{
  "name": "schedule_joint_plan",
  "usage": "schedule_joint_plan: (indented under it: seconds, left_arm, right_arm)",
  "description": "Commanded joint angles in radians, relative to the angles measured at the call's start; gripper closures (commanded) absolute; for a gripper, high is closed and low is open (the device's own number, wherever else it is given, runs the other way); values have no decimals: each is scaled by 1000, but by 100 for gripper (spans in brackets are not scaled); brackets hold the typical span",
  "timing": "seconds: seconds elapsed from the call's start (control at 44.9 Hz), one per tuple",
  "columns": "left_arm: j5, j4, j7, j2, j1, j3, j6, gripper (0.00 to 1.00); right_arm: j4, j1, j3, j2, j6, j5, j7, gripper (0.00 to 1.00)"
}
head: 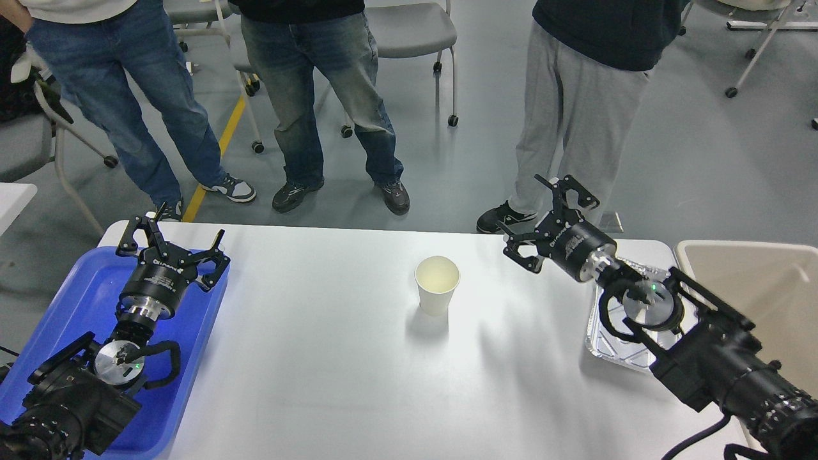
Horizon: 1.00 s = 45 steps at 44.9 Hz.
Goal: Tidy desktop
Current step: 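Lift the right gripper off the foil tray and raise it forward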
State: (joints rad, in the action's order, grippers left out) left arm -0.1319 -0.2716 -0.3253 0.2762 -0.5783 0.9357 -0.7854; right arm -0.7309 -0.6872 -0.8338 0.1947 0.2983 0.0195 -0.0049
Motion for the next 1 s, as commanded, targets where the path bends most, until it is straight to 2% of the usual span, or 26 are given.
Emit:
schedule_joint_plan:
  seconds: [0.0, 0.134, 0.245, 0.579, 0.779, 0.979]
  left_arm:
    - [0, 0, 0, 0, 0, 0, 0, 0]
    - [0, 0, 0, 0, 0, 0, 0, 0]
    - [0, 0, 0, 0, 0, -1, 0, 0]
    - [0, 0, 0, 1, 0, -1, 0, 0]
    - [0, 0, 0, 0, 0, -1, 0, 0]
    - [0, 0, 0, 0, 0, -1, 0, 0]
  right_arm:
    - [-31, -121, 114, 52, -2, -89, -9, 0]
    - [-35, -238, 252, 92, -2, -90, -27, 0]
    - [-33, -388, 448, 104, -5, -92, -38, 0]
    - [-18, -752, 926, 20, -4, -92, -40, 0]
    - [-19, -874, 1176, -54, -4, -105, -46, 0]
    - [-19, -922, 1361, -116, -5, -259, -46, 0]
